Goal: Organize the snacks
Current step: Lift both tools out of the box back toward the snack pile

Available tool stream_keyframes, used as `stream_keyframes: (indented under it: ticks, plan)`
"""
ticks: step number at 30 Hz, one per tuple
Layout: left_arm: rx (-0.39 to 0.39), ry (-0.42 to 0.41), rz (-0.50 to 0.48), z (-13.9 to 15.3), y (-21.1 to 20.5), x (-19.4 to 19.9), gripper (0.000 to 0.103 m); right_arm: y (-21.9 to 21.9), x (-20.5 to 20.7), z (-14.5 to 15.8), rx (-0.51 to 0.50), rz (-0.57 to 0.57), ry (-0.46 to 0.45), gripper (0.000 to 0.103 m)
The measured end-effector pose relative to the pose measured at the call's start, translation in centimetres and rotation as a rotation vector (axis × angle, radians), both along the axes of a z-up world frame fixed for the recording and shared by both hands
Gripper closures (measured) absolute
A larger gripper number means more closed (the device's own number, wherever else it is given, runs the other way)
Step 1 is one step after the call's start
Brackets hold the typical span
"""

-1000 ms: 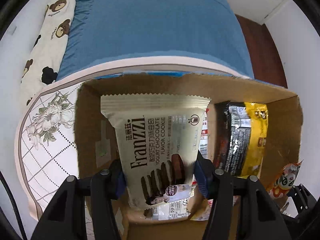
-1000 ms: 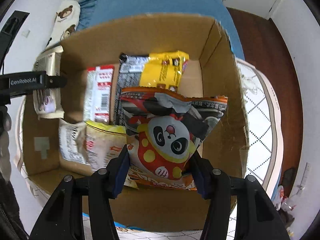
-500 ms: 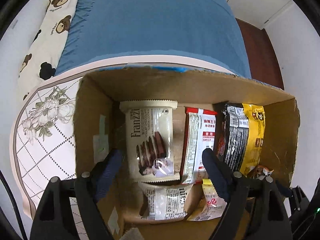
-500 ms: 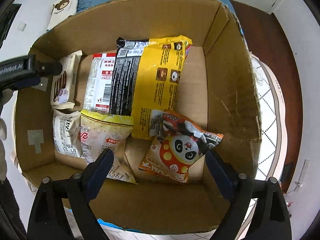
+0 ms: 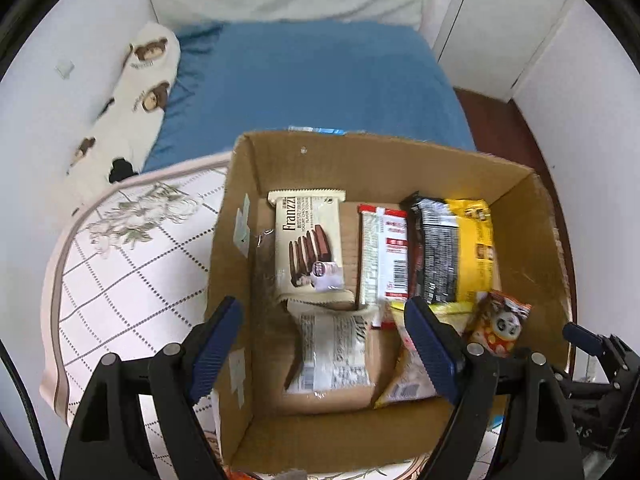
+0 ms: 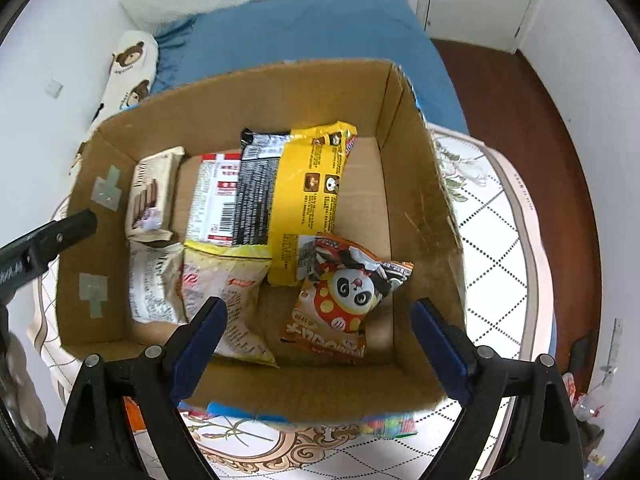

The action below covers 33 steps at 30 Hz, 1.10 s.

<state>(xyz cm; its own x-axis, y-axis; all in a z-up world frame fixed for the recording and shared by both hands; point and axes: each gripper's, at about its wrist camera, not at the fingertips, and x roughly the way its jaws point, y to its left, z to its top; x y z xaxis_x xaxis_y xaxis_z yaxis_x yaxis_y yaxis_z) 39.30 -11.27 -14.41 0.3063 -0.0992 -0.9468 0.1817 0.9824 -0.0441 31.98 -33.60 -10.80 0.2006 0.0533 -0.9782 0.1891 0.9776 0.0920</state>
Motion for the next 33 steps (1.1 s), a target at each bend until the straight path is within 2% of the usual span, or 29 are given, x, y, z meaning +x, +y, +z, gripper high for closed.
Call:
stream_keyframes:
  ticks: [12,16,22,27,29,33]
  plan:
    - [-0.011,-0.226,-0.028,6.9,0.6,-7.5,0.020,2.1,-5.3,7.3,-0.038,0.030,-0.196,0.008]
    - [-0.027,-0.256,-0.031,8.2,0.9,-9.7,0.020,3.2,-7.3,9.9,-0.062,0.045,-0.267,0.008]
    - [-0.043,-0.283,-0.014,9.3,1.9,-12.6,0.020,4.3,-9.9,12.1,-0.044,0.052,-0.319,0.008]
    - [-0.037,-0.247,0.045,7.9,4.5,-14.1,0.020,4.9,-11.3,10.9,0.010,0.046,-0.282,0.008]
    - [-0.029,-0.222,0.080,6.9,6.0,-14.8,0.020,5.6,-11.8,9.2,0.044,0.053,-0.244,0.008]
    - [-0.010,-0.119,0.168,3.4,10.0,-15.6,0.020,8.1,-12.4,4.7,0.130,0.083,-0.146,0.008]
